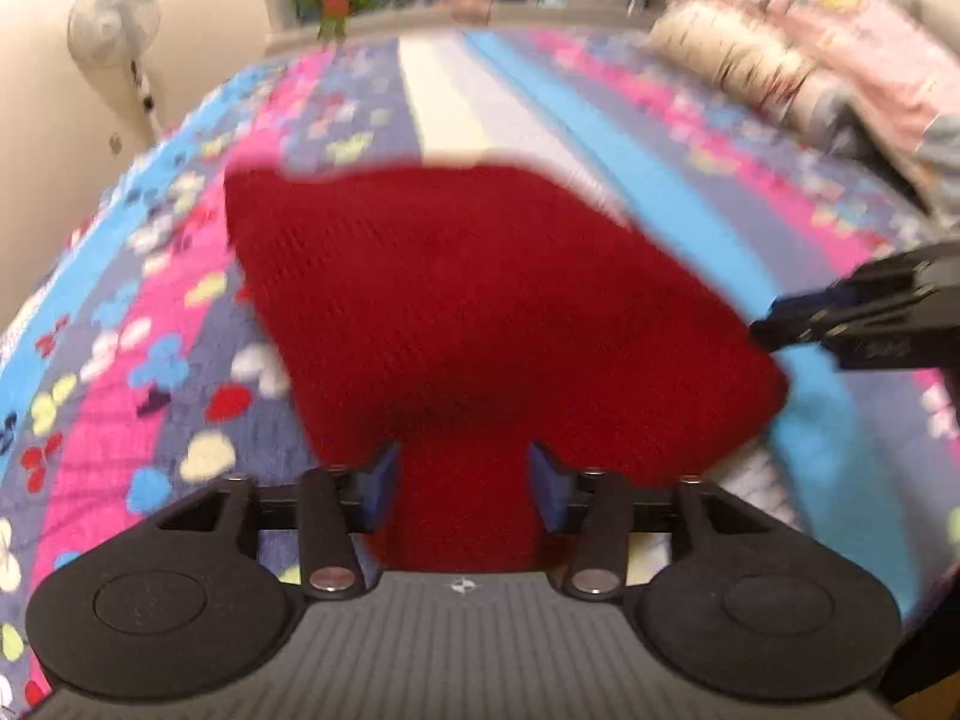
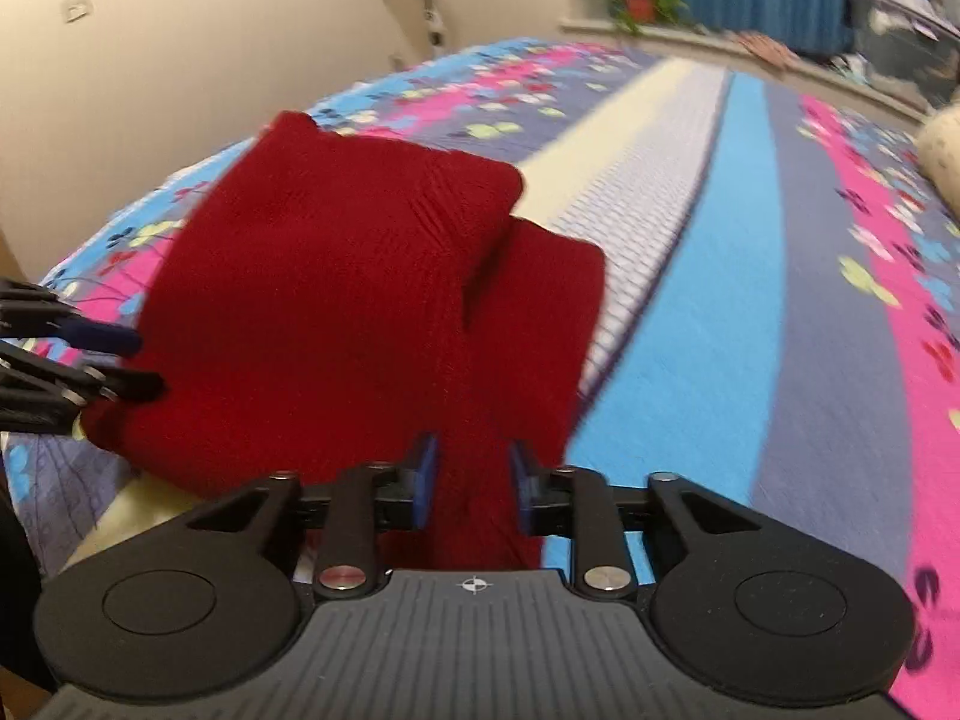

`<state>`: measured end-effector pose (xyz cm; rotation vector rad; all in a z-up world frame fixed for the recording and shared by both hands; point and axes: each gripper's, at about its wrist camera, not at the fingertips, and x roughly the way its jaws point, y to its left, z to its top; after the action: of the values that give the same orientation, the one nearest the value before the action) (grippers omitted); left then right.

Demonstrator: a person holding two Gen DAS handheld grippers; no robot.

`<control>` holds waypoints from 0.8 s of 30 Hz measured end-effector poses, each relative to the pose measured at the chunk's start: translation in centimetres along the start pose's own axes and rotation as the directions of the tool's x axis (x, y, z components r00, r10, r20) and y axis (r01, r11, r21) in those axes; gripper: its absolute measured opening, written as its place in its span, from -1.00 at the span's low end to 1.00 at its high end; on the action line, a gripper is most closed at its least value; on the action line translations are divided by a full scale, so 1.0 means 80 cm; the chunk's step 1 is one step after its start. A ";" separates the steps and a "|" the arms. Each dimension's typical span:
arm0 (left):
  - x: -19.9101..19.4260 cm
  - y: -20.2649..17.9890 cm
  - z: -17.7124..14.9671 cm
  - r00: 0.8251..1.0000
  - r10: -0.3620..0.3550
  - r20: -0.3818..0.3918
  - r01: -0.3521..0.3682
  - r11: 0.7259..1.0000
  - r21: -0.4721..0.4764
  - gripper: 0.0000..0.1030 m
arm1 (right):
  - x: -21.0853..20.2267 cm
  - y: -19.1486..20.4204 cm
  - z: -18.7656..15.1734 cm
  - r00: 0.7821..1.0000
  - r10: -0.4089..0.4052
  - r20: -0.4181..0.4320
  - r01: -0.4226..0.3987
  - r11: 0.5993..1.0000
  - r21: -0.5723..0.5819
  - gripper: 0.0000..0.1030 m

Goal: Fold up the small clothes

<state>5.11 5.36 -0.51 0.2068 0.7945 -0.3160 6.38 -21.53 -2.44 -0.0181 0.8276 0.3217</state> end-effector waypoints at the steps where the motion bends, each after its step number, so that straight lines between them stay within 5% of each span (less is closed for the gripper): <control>1: -0.017 -0.004 0.002 0.999 0.002 0.043 -0.002 1.000 0.001 0.68 | -0.013 0.001 0.004 1.000 -0.025 0.014 0.025 1.000 0.005 -0.46; 6: -0.109 -0.037 -0.005 0.964 0.070 0.256 -0.062 0.997 -0.040 0.99 | -0.088 0.012 0.010 0.987 -0.100 0.127 0.099 0.995 0.014 -0.20; 11: -0.157 -0.073 -0.036 0.933 0.136 0.332 -0.069 0.976 -0.205 0.99 | -0.151 0.042 -0.021 0.955 -0.133 0.266 0.135 0.991 0.011 0.86; 15: -0.158 -0.099 -0.068 0.938 0.187 0.291 -0.105 0.955 -0.277 0.99 | -0.152 0.062 -0.058 0.940 -0.145 0.308 0.146 0.989 0.021 0.86; 20: -0.143 -0.098 -0.086 0.951 0.251 0.182 -0.178 0.922 -0.345 0.99 | -0.128 0.077 -0.072 0.964 -0.128 0.234 0.124 0.992 0.034 0.85; 24: -0.129 -0.088 -0.085 0.940 0.315 0.132 -0.258 0.908 -0.330 0.99 | -0.116 0.083 -0.072 0.966 -0.128 0.225 0.132 0.991 -0.003 0.85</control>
<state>-8.69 2.93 1.90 -0.0020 0.6102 0.0716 -5.51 -18.54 1.13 -0.0521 0.5958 0.2030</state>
